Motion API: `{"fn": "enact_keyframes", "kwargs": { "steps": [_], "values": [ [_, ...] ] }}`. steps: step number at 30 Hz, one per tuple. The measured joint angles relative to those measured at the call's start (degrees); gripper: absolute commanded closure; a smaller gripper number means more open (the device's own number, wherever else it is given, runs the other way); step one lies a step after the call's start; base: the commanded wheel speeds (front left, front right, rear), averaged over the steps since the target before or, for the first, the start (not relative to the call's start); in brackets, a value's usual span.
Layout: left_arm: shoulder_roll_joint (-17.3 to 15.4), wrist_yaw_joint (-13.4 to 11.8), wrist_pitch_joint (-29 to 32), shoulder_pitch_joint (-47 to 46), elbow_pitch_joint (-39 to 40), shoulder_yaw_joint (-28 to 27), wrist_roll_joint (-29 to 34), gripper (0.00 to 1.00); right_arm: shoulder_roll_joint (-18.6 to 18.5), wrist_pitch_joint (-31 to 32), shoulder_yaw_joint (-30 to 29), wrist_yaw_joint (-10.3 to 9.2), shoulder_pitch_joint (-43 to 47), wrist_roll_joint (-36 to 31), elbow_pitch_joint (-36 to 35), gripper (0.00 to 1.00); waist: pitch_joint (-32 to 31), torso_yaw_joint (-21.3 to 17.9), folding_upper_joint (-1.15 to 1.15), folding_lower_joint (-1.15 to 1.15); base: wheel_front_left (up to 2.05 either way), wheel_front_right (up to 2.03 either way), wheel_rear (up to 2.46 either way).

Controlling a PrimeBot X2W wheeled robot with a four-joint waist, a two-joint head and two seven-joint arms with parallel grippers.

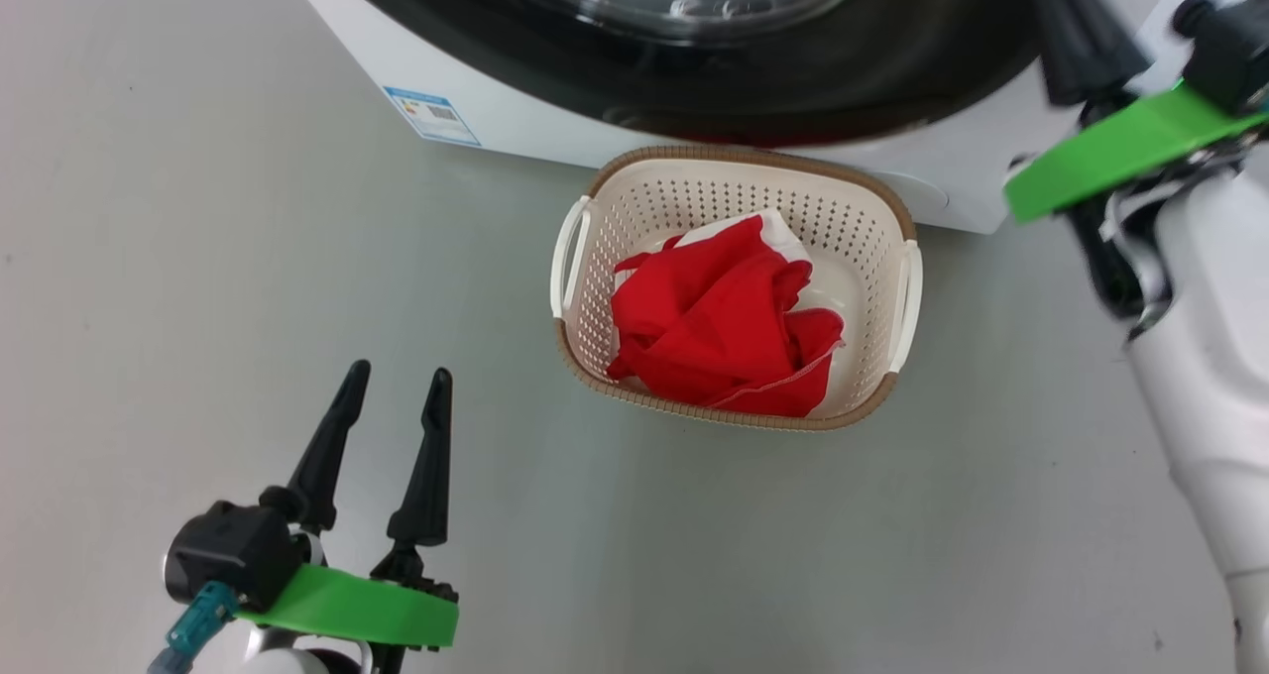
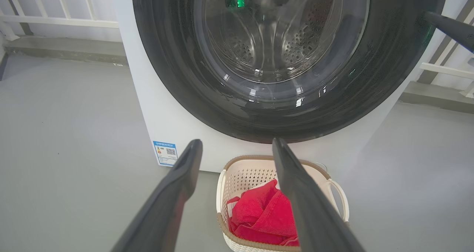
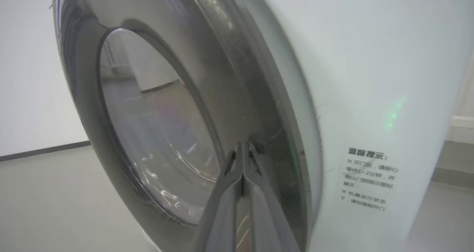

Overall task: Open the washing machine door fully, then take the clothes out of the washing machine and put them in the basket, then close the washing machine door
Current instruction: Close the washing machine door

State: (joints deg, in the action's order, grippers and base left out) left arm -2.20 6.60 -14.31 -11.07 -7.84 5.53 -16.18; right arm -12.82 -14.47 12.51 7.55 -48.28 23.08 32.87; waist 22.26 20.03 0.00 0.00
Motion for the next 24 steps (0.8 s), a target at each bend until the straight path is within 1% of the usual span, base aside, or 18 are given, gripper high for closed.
{"fn": "enact_keyframes", "kwargs": {
  "steps": [5, 6, 10, 17, 20, 22, 23, 24],
  "values": [
    [0.04, 0.08, 0.0, -0.94, -0.6, 0.15, -0.07, 0.0, -0.42, -0.19, -1.91, 0.05, -3.31, -0.03, 0.82, 1.0, 1.2, 0.26, 0.0, 0.0, 0.0, 0.0, 0.0],
    [0.07, 0.15, 0.0, -1.12, -0.7, 0.15, -0.07, 0.0, -0.22, -0.23, -2.54, 0.34, -3.69, -0.13, 0.9, 1.0, 1.6, 0.44, 0.0, 0.0, 0.0, 0.0, 0.0],
    [0.16, 0.48, 0.0, -1.14, -1.1, 0.04, -0.05, 0.0, 0.55, -0.23, -4.27, 0.51, -3.83, -1.14, 0.69, 1.0, 1.99, 0.56, 0.0, 0.0, 0.0, 0.0, 0.0],
    [0.21, 0.48, 0.0, -1.14, -2.08, -0.53, 0.13, 0.0, 1.05, -0.24, -6.06, 0.4, -3.54, -1.97, -0.79, 1.0, 1.07, -0.51, 0.0, 0.0, 0.0, 0.0, 0.0],
    [0.21, 0.49, 0.0, -1.15, -2.54, -0.47, 0.13, 0.0, 1.19, -0.24, -5.93, 0.0, -2.99, -1.86, -1.74, 1.0, 0.48, -1.38, 0.0, 0.0, 0.0, 0.0, 0.0],
    [0.22, 0.49, 0.0, -1.18, -2.63, -0.55, 0.13, 0.0, 1.69, -0.24, -4.53, -0.01, -1.32, -1.29, -2.32, 1.0, 0.05, -2.12, 0.0, 0.0, 0.0, 0.0, 0.0],
    [0.22, 0.49, 0.0, -1.24, -2.61, -0.6, 0.13, 0.0, 1.92, -0.24, -3.79, 0.0, -0.25, -1.3, -2.57, 0.89, -0.17, -2.53, 0.0, 0.0, 0.0, 0.0, 0.0],
    [0.22, 0.49, 0.0, -1.28, -2.58, -0.75, 0.13, 0.0, 2.11, -0.23, -3.11, 0.0, 0.85, -1.3, -3.07, 0.69, -0.41, -2.96, 0.0, 0.0, 0.0, 0.0, 0.0]
  ]
}}
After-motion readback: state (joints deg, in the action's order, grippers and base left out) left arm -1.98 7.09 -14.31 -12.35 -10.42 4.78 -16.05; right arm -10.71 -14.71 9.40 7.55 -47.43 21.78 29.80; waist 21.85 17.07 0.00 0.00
